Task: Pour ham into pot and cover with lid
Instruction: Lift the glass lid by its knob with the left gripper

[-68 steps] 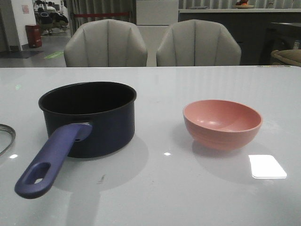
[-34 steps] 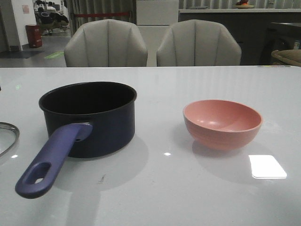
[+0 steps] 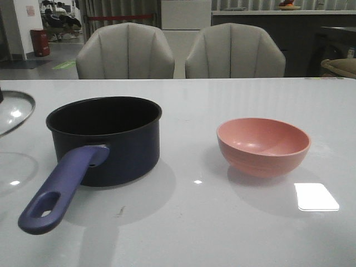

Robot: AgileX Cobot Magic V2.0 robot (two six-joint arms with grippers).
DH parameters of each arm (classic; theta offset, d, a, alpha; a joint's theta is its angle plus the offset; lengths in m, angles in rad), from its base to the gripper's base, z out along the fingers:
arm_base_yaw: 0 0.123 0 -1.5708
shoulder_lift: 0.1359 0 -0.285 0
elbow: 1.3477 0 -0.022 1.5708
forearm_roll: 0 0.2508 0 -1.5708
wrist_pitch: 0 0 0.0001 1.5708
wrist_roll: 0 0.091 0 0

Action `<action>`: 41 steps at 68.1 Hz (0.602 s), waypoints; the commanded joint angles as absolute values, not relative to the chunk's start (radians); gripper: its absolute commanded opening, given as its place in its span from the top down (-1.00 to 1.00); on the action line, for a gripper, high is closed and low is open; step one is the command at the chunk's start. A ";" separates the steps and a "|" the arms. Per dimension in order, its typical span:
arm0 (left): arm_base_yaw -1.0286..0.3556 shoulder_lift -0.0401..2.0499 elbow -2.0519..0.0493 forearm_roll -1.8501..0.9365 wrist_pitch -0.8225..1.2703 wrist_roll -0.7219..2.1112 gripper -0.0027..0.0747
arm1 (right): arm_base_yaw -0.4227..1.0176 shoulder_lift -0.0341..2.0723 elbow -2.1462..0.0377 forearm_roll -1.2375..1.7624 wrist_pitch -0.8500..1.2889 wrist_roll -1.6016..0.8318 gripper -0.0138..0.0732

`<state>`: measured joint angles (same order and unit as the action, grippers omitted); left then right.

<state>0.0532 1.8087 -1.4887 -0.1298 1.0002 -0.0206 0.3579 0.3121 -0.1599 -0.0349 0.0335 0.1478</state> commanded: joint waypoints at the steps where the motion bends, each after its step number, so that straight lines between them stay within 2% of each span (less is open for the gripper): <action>1: 0.033 1.711 -1.572 -0.240 0.975 0.062 0.07 | 0.357 0.315 -0.186 -0.049 -0.048 0.144 0.37; 12: -0.052 1.700 -1.637 -0.261 1.037 0.073 0.07 | 0.357 0.315 -0.186 -0.049 -0.048 0.144 0.37; 29: -0.262 1.702 -1.660 -0.232 1.056 0.076 0.07 | 0.357 0.315 -0.186 -0.049 -0.048 0.144 0.37; 41: -0.338 1.735 -1.698 -0.210 1.090 0.076 0.07 | 0.357 0.315 -0.186 -0.049 -0.048 0.144 0.37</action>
<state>-0.3059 1.7670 -1.6373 -0.2126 1.1114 0.0776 0.3579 0.3121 -0.1599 -0.0349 0.0335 0.1478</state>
